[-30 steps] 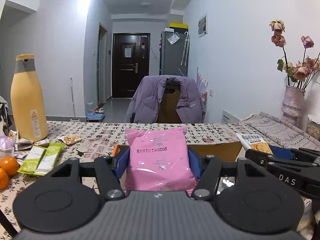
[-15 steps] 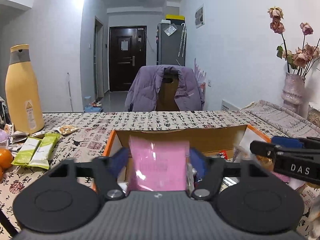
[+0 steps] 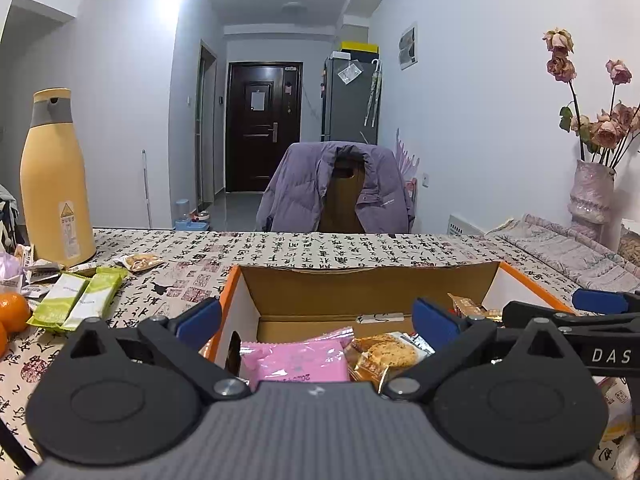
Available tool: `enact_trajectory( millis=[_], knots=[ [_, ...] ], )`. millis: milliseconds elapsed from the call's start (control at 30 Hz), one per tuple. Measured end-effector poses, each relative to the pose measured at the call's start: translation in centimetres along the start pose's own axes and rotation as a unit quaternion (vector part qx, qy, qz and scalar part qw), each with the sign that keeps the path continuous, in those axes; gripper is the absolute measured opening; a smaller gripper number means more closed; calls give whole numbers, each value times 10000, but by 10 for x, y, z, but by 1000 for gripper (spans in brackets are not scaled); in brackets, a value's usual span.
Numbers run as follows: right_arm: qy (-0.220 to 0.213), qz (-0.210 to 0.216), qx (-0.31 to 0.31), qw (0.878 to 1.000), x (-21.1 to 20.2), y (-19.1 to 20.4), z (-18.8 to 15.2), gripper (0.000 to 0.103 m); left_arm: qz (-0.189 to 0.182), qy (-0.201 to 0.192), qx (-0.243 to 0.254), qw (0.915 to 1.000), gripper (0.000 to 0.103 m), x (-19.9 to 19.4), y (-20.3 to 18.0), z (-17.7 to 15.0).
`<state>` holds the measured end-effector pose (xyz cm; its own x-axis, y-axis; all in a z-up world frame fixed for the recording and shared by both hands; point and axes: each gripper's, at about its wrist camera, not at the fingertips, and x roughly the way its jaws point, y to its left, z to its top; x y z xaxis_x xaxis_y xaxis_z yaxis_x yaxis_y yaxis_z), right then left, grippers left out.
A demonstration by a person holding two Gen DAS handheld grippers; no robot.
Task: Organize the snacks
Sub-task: 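Carry both packets over the box and open both grippers to drop them, then move both tools back from the box to the remaining golden packets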
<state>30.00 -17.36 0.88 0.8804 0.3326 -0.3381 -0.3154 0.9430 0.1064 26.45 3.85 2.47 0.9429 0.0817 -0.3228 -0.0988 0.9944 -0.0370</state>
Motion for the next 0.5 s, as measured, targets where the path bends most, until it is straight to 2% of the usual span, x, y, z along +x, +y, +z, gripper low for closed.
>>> enact_trajectory(
  millis=[367, 500],
  knots=[
    [-18, 17, 58, 10000, -1, -2, 0, 103, 36, -42, -17, 10000, 103, -2, -2, 0],
    [55, -2, 81, 10000, 2, -4, 1, 103, 252, -31, -77, 9996, 103, -2, -2, 3]
  ],
)
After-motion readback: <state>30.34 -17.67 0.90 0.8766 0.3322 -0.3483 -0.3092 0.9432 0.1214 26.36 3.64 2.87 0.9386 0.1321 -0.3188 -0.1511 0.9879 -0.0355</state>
